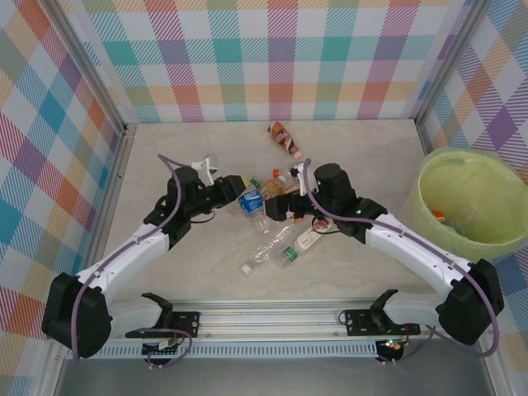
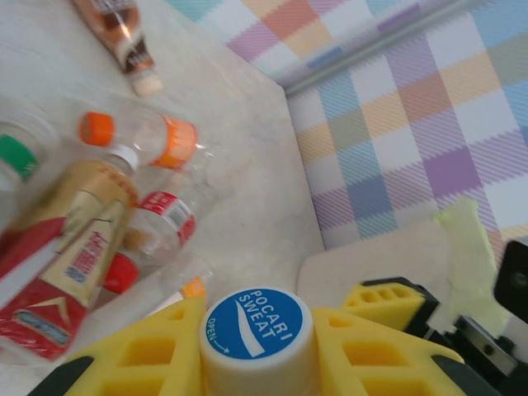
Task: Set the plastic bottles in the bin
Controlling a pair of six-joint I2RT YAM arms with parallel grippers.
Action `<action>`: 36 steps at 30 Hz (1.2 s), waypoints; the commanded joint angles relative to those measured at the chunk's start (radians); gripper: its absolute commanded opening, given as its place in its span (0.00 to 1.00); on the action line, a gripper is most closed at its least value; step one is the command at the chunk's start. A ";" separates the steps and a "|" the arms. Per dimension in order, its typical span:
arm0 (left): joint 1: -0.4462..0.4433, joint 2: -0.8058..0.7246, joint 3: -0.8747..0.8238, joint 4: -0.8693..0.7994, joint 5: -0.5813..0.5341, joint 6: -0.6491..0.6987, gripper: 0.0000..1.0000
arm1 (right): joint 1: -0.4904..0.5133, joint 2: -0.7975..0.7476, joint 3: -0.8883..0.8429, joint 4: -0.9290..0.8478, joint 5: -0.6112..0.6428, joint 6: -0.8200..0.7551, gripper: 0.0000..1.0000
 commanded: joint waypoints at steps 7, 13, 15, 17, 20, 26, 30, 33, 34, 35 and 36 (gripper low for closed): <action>-0.069 0.069 0.087 0.079 0.013 0.051 0.00 | 0.015 0.076 0.047 -0.003 -0.119 -0.001 1.00; -0.090 0.093 0.103 0.089 -0.020 0.044 0.00 | 0.015 0.108 0.039 0.044 -0.211 0.034 1.00; -0.094 0.101 0.109 0.091 -0.025 0.036 0.00 | 0.015 0.118 0.039 0.060 -0.223 0.053 1.00; -0.098 0.110 0.113 0.092 -0.039 0.026 0.00 | 0.016 0.126 0.041 0.066 -0.232 0.065 0.99; -0.102 0.119 0.114 0.084 -0.072 0.013 0.00 | 0.016 0.125 0.036 0.072 -0.231 0.063 0.88; -0.102 0.117 0.115 0.049 -0.106 0.004 0.00 | 0.015 0.093 0.025 0.078 -0.220 0.040 0.65; -0.102 0.116 0.139 -0.004 -0.113 -0.017 0.24 | 0.016 0.090 0.036 0.038 -0.184 0.025 0.58; -0.102 0.115 0.158 -0.030 -0.092 -0.035 0.67 | 0.015 0.086 0.035 0.028 -0.155 0.024 0.55; -0.102 0.111 0.158 -0.034 -0.094 -0.042 0.79 | 0.015 0.085 0.035 0.027 -0.148 0.021 0.54; -0.102 0.102 0.159 -0.041 -0.102 -0.051 0.88 | 0.015 0.085 0.035 0.024 -0.141 0.020 0.54; -0.101 0.095 0.156 -0.050 -0.117 -0.061 0.95 | 0.016 0.085 0.037 0.015 -0.133 0.015 0.54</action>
